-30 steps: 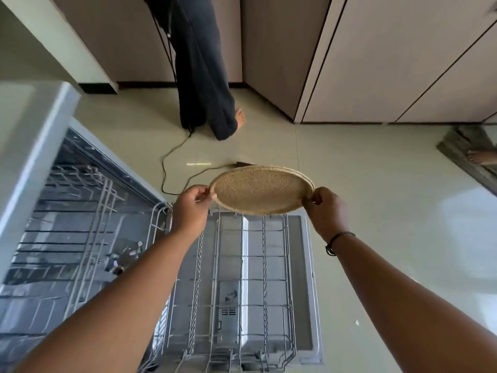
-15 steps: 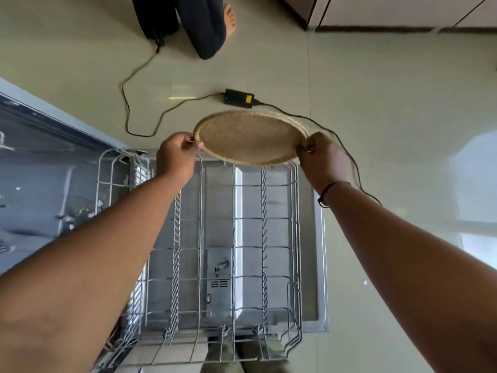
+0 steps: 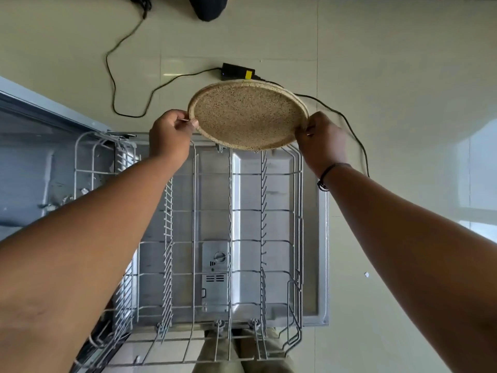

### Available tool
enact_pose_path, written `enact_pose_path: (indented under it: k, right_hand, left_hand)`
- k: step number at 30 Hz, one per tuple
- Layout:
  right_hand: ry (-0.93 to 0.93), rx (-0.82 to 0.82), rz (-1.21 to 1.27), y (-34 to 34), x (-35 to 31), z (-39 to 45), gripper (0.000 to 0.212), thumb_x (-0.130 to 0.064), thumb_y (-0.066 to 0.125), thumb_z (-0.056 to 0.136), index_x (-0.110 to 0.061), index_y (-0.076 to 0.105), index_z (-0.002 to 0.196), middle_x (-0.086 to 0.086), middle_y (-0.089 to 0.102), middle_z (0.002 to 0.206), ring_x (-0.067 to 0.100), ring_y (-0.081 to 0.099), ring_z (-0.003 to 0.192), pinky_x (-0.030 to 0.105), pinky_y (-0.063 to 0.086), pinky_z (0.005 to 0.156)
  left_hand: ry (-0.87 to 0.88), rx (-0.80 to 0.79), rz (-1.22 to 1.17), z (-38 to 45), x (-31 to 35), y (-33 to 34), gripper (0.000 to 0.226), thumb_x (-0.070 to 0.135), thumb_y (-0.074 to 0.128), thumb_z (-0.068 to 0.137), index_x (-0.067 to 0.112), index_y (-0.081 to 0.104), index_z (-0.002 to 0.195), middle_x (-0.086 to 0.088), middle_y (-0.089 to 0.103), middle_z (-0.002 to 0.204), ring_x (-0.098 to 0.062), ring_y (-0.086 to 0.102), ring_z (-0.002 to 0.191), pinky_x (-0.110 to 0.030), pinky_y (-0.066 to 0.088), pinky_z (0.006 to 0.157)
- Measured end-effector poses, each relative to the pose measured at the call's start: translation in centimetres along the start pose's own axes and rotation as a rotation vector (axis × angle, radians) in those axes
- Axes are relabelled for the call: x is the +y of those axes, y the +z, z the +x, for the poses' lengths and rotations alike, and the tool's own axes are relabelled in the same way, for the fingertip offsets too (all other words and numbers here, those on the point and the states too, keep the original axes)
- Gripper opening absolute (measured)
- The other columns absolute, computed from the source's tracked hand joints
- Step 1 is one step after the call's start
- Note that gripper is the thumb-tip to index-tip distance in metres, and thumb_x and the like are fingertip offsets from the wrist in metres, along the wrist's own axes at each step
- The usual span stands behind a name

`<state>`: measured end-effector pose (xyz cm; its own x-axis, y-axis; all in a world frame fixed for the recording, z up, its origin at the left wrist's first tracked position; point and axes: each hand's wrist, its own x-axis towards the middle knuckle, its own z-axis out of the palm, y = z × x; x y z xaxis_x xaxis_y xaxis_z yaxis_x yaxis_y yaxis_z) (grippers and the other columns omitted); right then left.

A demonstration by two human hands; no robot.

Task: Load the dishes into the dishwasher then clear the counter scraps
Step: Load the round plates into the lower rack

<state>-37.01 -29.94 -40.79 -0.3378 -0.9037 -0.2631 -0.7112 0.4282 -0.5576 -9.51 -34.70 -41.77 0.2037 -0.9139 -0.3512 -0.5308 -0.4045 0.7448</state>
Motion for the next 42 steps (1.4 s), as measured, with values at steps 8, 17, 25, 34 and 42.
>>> enact_pose_path:
  k: [8,17,25,34,42]
  right_hand:
    - [0.004,0.036,0.022,0.0,0.2,0.4,0.014,-0.026,0.061,0.083,-0.012,0.058,0.084,0.005,0.065,0.081,0.026,0.058,0.076,0.031,0.042,0.058]
    - [-0.044,0.027,-0.070,1.2,1.5,-1.3,0.020,-0.031,0.058,0.089,-0.022,0.045,0.076,-0.006,0.044,0.062,0.021,0.042,0.063,0.021,0.021,0.045]
    - [0.027,-0.031,-0.007,3.0,1.0,-1.0,0.026,-0.022,0.050,0.089,-0.020,0.069,0.106,0.005,0.071,0.099,0.025,0.062,0.089,0.022,0.035,0.066]
    - [0.173,-0.089,0.035,3.5,-0.3,-2.9,0.061,-0.027,0.054,0.091,-0.020,0.030,0.147,0.010,0.060,0.130,0.029,0.056,0.119,0.037,0.044,0.098]
    - [-0.012,-0.361,-0.250,3.6,-2.2,-11.1,0.079,-0.033,0.061,0.089,-0.013,0.014,0.149,0.015,0.036,0.147,0.031,0.039,0.133,0.044,0.039,0.108]
  left_hand:
    - [0.084,0.033,-0.050,-0.2,-0.5,0.1,0.009,0.021,0.065,0.086,0.016,0.059,0.091,-0.010,0.067,0.088,-0.035,0.067,0.089,-0.045,0.054,0.081]
    - [0.178,0.049,0.068,-1.5,-2.8,0.6,0.017,0.018,0.064,0.089,0.006,0.065,0.100,-0.001,0.066,0.089,-0.012,0.058,0.081,-0.020,0.039,0.066]
    - [0.058,-0.016,0.071,-0.7,-3.4,1.4,0.032,0.040,0.058,0.093,0.011,0.072,0.101,0.004,0.064,0.082,-0.008,0.056,0.077,-0.016,0.038,0.059]
    - [-0.076,-0.382,0.392,-2.5,-3.7,0.7,0.063,0.046,0.053,0.093,0.024,0.031,0.148,-0.009,0.042,0.148,-0.030,0.045,0.130,-0.038,0.039,0.105]
    - [-0.128,-0.564,0.590,-11.8,-4.9,-2.2,0.074,0.047,0.053,0.093,0.019,0.017,0.152,-0.010,0.028,0.155,-0.033,0.035,0.138,-0.042,0.035,0.109]
